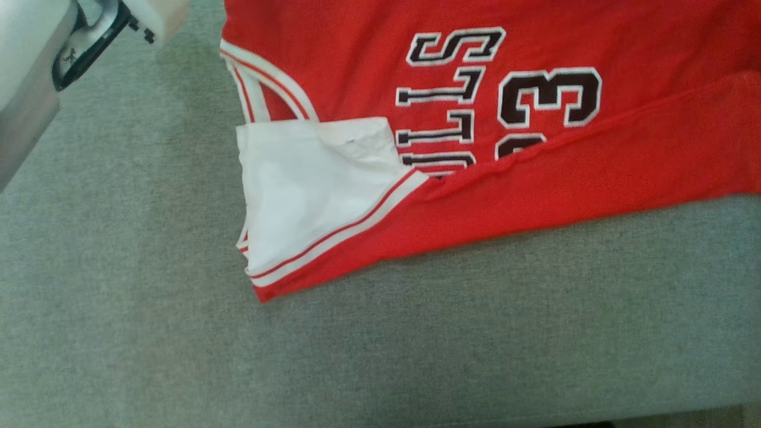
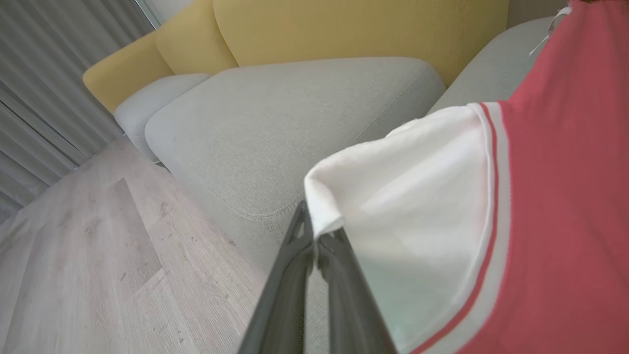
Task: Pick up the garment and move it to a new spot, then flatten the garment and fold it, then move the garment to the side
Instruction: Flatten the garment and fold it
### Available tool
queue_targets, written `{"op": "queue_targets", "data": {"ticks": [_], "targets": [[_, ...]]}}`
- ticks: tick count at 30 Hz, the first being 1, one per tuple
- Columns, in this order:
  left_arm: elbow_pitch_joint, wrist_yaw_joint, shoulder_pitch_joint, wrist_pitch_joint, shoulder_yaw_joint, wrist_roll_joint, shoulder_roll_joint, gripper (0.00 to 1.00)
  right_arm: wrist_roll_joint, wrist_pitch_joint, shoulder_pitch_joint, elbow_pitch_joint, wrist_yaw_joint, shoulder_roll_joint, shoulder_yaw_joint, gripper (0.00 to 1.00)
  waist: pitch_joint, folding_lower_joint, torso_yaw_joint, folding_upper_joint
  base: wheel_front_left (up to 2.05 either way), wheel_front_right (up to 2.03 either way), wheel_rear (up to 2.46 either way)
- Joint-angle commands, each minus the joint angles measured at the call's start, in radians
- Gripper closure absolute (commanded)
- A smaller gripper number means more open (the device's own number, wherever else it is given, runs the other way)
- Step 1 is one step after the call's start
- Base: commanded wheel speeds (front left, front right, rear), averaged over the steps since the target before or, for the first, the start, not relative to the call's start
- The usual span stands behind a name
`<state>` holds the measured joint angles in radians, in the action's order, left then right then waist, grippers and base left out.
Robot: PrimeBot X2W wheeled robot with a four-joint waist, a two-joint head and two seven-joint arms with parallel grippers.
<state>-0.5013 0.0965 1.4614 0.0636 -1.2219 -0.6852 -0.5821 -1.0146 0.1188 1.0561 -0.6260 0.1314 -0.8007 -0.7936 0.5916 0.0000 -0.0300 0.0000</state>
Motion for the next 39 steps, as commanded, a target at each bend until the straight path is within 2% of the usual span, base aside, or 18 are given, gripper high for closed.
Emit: {"op": "queue_targets", "data": {"ticks": [1,6,9,17,22,29,35,36,37,38,39], "targets": [[0.009,-0.008,0.054,0.010,0.053,0.006,-0.036,1.00,-0.014,0.016,-0.018,0.020,-0.001,-0.048,-0.001,1.00,-0.005,0.0000,0.005,0.0000,0.00,0.00,0.00],[0.066,-0.017,0.006,0.037,0.038,0.009,-0.063,1.00,-0.062,0.050,-0.065,0.073,-0.001,-0.104,-0.028,1.00,-0.019,0.0000,0.020,0.0000,0.00,0.00,0.00],[0.129,-0.044,-0.048,0.049,0.028,0.010,-0.092,1.00,-0.086,0.075,-0.109,0.100,-0.001,-0.135,-0.040,1.00,-0.030,0.0000,0.030,0.0000,0.00,0.00,0.00],[0.370,-0.161,-0.226,0.053,0.001,0.008,-0.206,1.00,-0.118,0.126,-0.232,0.141,-0.001,-0.185,-0.057,1.00,-0.059,0.0000,0.049,0.0000,0.00,0.00,0.00],[0.517,-0.233,-0.333,0.045,-0.016,0.002,-0.257,1.00,-0.131,0.138,-0.303,0.153,-0.001,-0.196,-0.044,1.00,-0.072,0.0000,0.061,0.0000,0.00,0.00,0.00],[0.634,-0.297,-0.451,0.026,-0.033,-0.008,-0.285,1.00,-0.131,0.142,-0.411,0.178,-0.001,-0.208,-0.003,1.00,-0.083,0.0000,0.066,0.0000,0.00,0.00,0.00],[0.648,-0.323,-0.517,0.028,-0.041,-0.017,-0.274,1.00,-0.116,0.143,-0.480,0.197,-0.001,-0.188,0.031,1.00,-0.080,0.0000,0.065,0.0000,0.00,0.00,0.00],[0.643,-0.327,-0.527,0.032,-0.042,-0.017,-0.267,1.00,-0.110,0.143,-0.488,0.197,-0.001,-0.182,0.037,0.94,-0.079,0.0000,0.064,0.0000,0.00,0.00,0.00],[0.636,-0.331,-0.537,0.038,-0.042,-0.020,-0.257,1.00,-0.105,0.143,-0.496,0.194,-0.001,-0.175,0.042,0.59,-0.079,0.0000,0.064,0.0000,0.00,0.00,0.00],[0.627,-0.335,-0.546,0.046,-0.042,-0.025,-0.246,1.00,-0.100,0.143,-0.503,0.188,-0.001,-0.168,0.049,0.00,-0.080,0.0000,0.063,0.0000,0.00,0.00,0.00],[0.616,-0.342,-0.554,0.055,-0.042,-0.028,-0.235,0.83,-0.096,0.143,-0.507,0.181,-0.001,-0.160,0.062,0.00,-0.082,0.0000,0.062,0.0000,0.00,0.00,0.00]]}}
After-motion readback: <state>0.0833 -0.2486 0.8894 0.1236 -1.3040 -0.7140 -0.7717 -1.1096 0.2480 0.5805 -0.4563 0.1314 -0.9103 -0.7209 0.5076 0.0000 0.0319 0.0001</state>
